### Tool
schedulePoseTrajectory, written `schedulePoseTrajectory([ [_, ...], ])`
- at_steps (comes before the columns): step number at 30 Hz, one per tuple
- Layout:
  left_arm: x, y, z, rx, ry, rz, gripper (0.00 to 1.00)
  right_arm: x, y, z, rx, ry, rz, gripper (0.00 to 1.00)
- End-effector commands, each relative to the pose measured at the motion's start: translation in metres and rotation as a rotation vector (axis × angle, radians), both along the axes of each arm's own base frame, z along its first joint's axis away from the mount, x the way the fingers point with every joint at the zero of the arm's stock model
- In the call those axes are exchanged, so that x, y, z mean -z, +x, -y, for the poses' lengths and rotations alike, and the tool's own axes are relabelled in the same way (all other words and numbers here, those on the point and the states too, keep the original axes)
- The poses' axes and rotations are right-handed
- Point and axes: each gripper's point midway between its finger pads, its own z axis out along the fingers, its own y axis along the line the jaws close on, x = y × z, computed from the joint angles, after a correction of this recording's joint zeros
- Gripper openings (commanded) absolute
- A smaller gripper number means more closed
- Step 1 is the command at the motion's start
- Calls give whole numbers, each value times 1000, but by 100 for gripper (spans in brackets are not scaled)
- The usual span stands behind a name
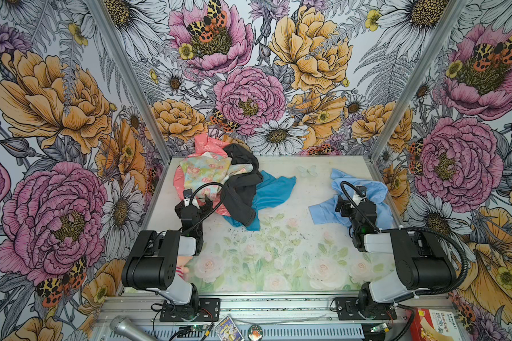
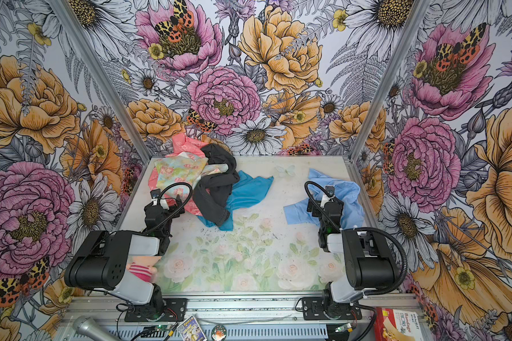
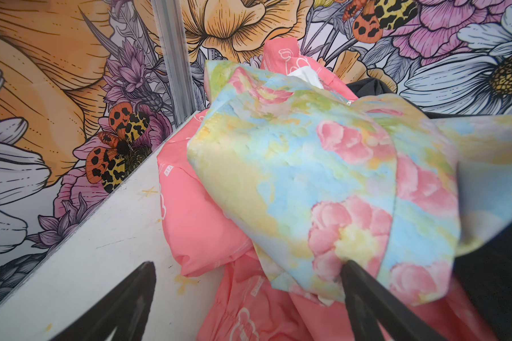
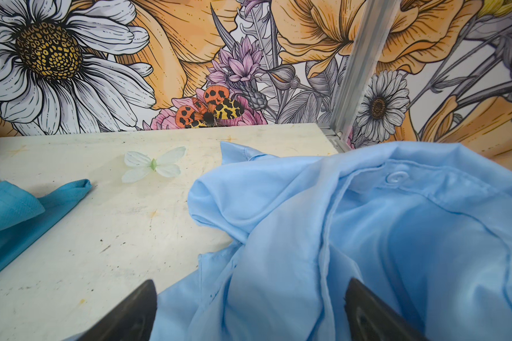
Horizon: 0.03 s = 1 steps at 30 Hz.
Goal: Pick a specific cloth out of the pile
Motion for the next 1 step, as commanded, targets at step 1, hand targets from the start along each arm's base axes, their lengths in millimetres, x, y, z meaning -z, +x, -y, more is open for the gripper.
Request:
schedulePoseTrajectory([
  [1,-11,3,-1,-9,14,38,99,-4,2,-3,-17,-3,14,100],
])
